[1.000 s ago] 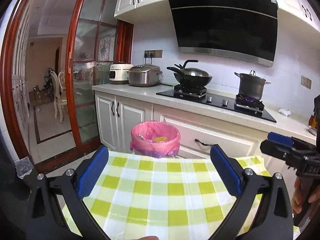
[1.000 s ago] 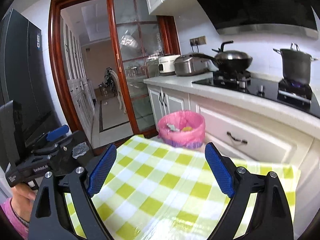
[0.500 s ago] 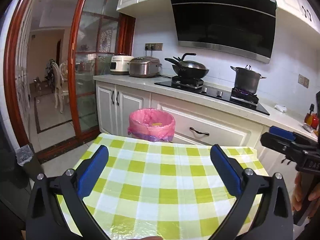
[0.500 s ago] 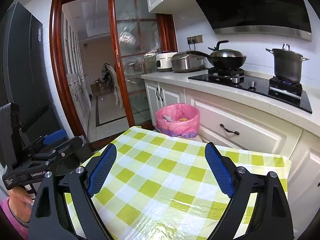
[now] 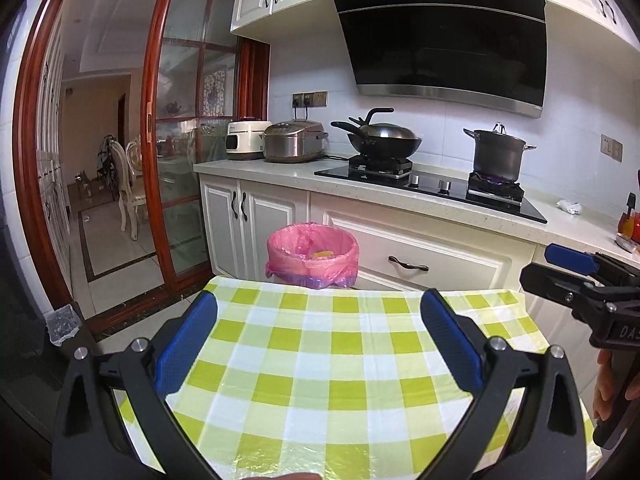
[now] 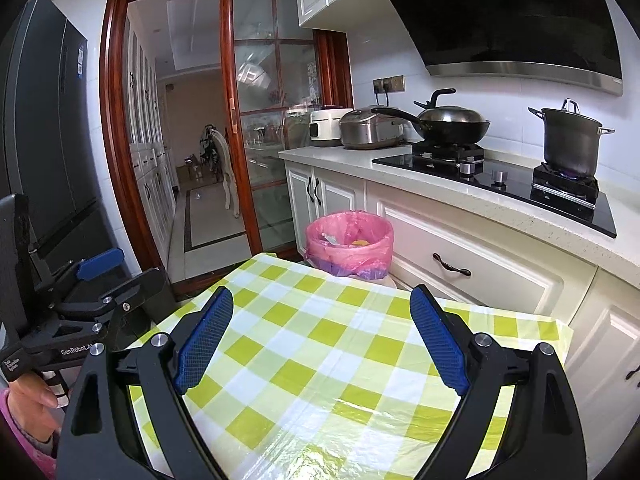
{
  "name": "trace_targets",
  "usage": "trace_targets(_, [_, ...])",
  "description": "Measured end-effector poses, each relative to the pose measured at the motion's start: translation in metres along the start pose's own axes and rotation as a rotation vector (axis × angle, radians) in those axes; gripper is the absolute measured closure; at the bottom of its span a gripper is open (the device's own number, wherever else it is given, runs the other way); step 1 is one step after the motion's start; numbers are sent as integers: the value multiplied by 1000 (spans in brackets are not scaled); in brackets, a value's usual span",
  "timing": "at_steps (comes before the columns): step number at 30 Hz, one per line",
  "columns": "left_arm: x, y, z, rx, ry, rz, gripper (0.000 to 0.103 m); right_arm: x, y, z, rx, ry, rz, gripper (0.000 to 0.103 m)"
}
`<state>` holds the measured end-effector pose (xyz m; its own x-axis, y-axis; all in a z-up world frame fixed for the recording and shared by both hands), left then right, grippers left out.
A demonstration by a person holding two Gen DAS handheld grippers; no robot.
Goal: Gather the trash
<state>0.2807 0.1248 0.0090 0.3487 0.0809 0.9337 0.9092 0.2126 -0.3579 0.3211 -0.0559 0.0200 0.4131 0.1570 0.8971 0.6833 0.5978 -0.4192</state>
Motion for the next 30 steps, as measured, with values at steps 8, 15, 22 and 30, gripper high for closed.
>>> trace_targets(8, [1, -1, -2, -17, 3, 3, 4, -1, 2, 1, 7, 5, -2, 18])
trace_targets(15, [4, -5, -1, -22, -1, -2, 4, -2, 2, 2, 6, 3, -4, 18])
trace_targets(22, [5, -5, -1, -25, -16, 3, 4, -2, 3, 2, 10, 4, -5, 18])
trace_targets(30, [7, -6, -2, -31, -25, 11, 4, -1, 4, 1, 9, 4, -6, 18])
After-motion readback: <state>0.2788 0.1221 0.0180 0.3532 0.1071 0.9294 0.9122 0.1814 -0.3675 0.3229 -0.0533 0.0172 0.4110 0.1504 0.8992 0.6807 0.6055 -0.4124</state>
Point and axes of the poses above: each gripper's, at about its wrist camera, not at the fingertips, and y roughly the way its jaws point, z to its left, x to its top, the point moved 6 cm from there along y, roughly the way its jaws point, and after that the axes turned 5 degrees about x, right-handed, at the moved point
